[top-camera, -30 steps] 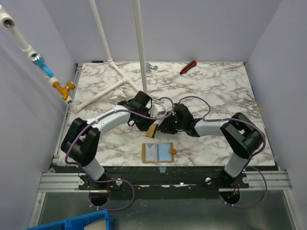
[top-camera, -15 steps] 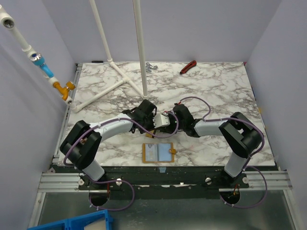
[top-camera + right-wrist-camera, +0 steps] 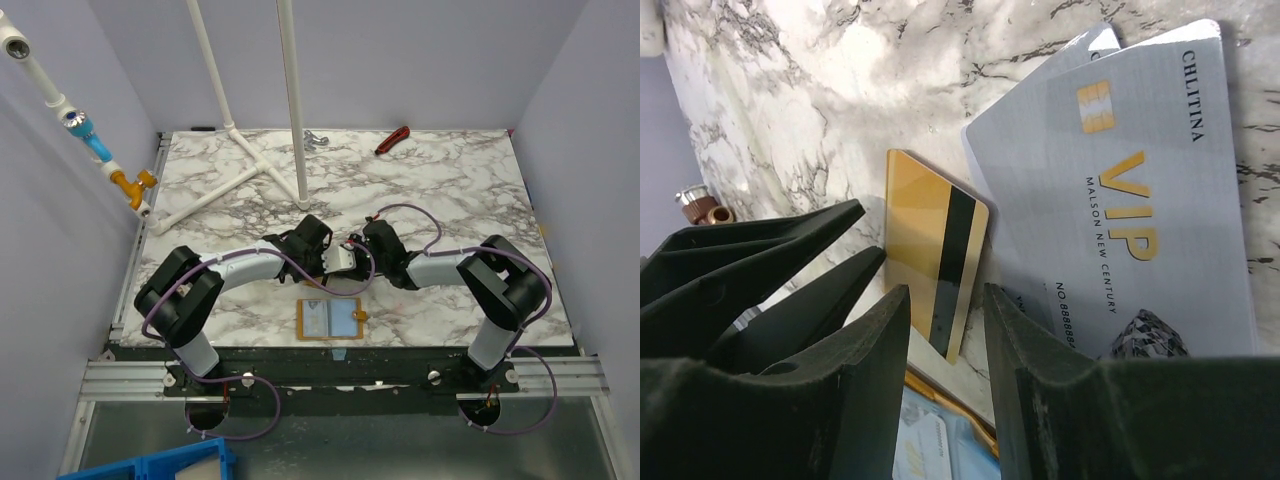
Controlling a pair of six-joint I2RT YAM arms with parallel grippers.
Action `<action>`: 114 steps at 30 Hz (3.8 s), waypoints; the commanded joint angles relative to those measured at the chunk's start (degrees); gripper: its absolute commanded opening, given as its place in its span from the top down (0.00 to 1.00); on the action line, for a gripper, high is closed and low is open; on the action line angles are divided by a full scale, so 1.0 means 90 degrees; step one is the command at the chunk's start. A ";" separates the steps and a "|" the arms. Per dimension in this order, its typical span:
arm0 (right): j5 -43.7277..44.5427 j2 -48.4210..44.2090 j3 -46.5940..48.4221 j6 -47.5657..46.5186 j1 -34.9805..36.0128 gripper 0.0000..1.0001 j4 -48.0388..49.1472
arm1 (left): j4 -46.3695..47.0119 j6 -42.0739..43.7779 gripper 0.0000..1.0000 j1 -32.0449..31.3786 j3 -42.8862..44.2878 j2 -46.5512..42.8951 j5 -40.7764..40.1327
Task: Put the credit cards into the card holder
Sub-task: Move the credit card to the center of the board, then pick up the credit card from the center of the board.
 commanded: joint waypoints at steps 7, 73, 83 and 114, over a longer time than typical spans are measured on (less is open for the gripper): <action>0.0977 0.0041 -0.0167 -0.0515 -0.0160 0.59 -0.0696 | -0.0604 -0.0147 0.68 -0.0169 0.0158 0.0371 0.0349; 0.0270 0.0133 0.0534 -0.0668 -0.0180 0.76 -0.0100 | -0.0295 -0.0390 0.69 0.0238 0.0734 0.0216 0.0525; 0.0301 0.0081 0.0223 -0.0472 -0.0185 0.76 0.0036 | -0.0057 -0.0485 0.69 0.0203 0.0944 0.0496 0.0160; -0.0704 0.0299 -0.0985 0.0474 -0.0604 0.66 0.1857 | -0.0022 -0.0192 0.70 -0.0245 0.0998 0.1055 -0.0688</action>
